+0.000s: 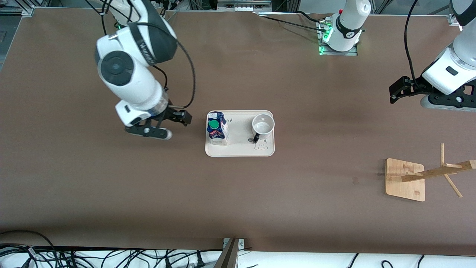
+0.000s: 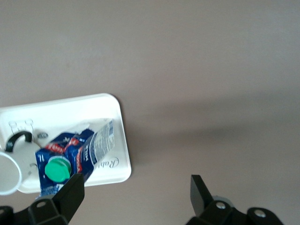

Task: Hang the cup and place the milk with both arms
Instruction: 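Move the right gripper toward the blue milk carton on the tray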

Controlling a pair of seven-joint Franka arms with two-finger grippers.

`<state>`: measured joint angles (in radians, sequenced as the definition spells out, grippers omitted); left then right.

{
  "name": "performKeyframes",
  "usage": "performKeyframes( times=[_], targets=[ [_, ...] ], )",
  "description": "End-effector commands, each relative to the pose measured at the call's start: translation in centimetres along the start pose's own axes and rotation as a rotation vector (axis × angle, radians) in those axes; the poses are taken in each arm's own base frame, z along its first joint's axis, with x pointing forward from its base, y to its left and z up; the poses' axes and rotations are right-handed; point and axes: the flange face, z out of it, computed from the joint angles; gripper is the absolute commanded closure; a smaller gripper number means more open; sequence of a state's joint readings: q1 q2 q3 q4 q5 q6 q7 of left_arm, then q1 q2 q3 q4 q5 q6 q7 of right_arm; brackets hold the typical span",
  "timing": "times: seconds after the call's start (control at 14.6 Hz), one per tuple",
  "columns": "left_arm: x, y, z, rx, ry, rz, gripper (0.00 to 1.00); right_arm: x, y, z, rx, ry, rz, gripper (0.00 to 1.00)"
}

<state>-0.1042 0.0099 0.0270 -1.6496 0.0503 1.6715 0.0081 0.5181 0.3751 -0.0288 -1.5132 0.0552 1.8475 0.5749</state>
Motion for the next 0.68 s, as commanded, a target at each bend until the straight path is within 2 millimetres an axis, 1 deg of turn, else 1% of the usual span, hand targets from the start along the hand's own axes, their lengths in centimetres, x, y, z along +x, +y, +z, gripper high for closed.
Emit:
performKeyframes(
  times=[0.0,0.07,0.21,0.34,0.41,0.62],
  targets=[
    [0.4,-0.4,-0.6,-0.002,-0.003,-0.001,0.00,-0.2,-1.3,1.4,-0.032,-0.012,-0.098,0.00],
    [0.4,-0.4,-0.6,-0.002,-0.003,-0.001,0.00,-0.4,-1.7,1.7,-0.032,-0.014,-0.106,0.00],
    [0.4,0.0,-0.7,-0.002,-0.003,0.004,0.00,-0.6,-2.0,1.5,-0.028,-0.012,-0.110,0.00],
    [0.4,-0.1,-0.6,-0.002,-0.003,0.002,0.00,-0.8,-2.6,1.3,-0.015,-0.002,-0.114,0.00],
    [0.4,0.0,-0.7,-0.002,-0.003,0.004,0.00,-1.0,-3.2,1.3,-0.002,0.009,-0.125,0.00],
    [0.4,0.0,-0.6,-0.002,-0.004,0.005,0.00,-1.0,-5.4,3.2,0.035,0.042,-0.155,0.00]
  ],
)
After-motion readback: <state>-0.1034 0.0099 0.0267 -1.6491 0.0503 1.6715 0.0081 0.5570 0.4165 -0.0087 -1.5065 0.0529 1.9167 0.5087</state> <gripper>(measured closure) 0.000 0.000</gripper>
